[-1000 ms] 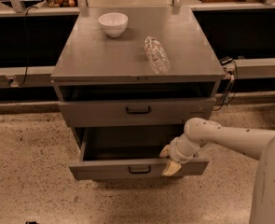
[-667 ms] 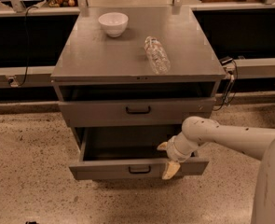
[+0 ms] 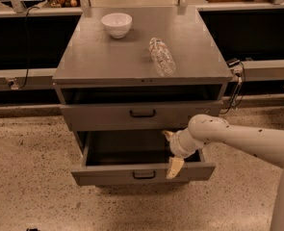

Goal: Open middle drawer

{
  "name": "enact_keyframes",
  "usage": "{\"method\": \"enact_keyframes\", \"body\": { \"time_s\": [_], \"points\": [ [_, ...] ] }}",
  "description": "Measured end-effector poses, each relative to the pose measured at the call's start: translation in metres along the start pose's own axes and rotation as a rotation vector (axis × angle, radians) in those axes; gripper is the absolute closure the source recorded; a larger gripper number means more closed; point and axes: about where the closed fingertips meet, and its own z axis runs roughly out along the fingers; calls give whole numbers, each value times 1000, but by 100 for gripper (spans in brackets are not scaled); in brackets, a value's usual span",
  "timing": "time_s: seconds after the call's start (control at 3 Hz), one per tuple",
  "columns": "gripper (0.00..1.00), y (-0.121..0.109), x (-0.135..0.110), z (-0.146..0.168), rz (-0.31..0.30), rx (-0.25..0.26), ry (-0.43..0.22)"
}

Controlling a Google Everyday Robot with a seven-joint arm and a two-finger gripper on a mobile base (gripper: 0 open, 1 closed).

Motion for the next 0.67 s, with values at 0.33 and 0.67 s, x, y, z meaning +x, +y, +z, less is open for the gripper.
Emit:
{"method": "enact_keyframes", "body": {
  "time_s": [0.33,0.67],
  "points": [
    [18,-17,8,-4,34,47,-18],
    [41,-28,22,-4,78,65,-34]
  ]
}}
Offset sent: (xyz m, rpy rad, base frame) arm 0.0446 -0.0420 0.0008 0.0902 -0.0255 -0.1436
